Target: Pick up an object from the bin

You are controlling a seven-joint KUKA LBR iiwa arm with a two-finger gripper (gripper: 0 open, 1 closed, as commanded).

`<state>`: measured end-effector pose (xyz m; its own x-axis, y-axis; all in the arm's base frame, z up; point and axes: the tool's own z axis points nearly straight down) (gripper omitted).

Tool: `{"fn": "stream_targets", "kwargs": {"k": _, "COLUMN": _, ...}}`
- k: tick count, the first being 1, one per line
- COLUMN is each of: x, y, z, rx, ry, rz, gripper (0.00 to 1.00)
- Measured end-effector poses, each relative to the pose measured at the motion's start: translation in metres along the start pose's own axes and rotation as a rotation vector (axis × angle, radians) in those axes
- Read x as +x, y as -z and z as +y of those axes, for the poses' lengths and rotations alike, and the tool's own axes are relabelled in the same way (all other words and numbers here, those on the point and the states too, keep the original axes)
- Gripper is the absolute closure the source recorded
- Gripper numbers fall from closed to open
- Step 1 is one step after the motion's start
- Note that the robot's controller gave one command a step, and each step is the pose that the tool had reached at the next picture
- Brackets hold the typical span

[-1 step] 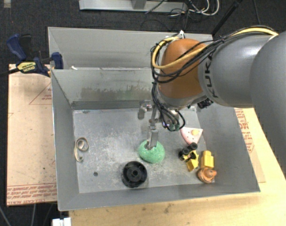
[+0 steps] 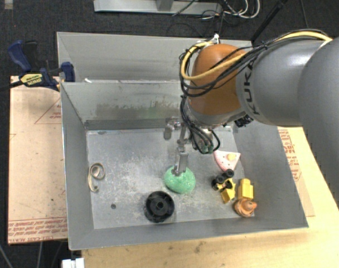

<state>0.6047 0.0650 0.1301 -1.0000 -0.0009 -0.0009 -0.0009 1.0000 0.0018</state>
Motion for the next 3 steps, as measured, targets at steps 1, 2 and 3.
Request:
{"fn": "stream_targets", "kwargs": {"k": 1, "x": 0.053, "y": 0.025, "z": -0.026, "rx": 0.000, "ry": 0.031, "rz": 0.005, "gripper": 0.00}}
{"fn": "stream_targets", "kwargs": {"k": 2, "x": 0.078, "y": -0.013, "z": -0.050, "rx": 0.001, "ry": 0.181, "rz": -0.007, "gripper": 0.00}}
{"fn": "stream_targets", "kwargs": {"k": 3, "x": 0.084, "y": -0.044, "z": -0.036, "rx": 0.002, "ry": 0.187, "rz": 0.002, "gripper": 0.00}}
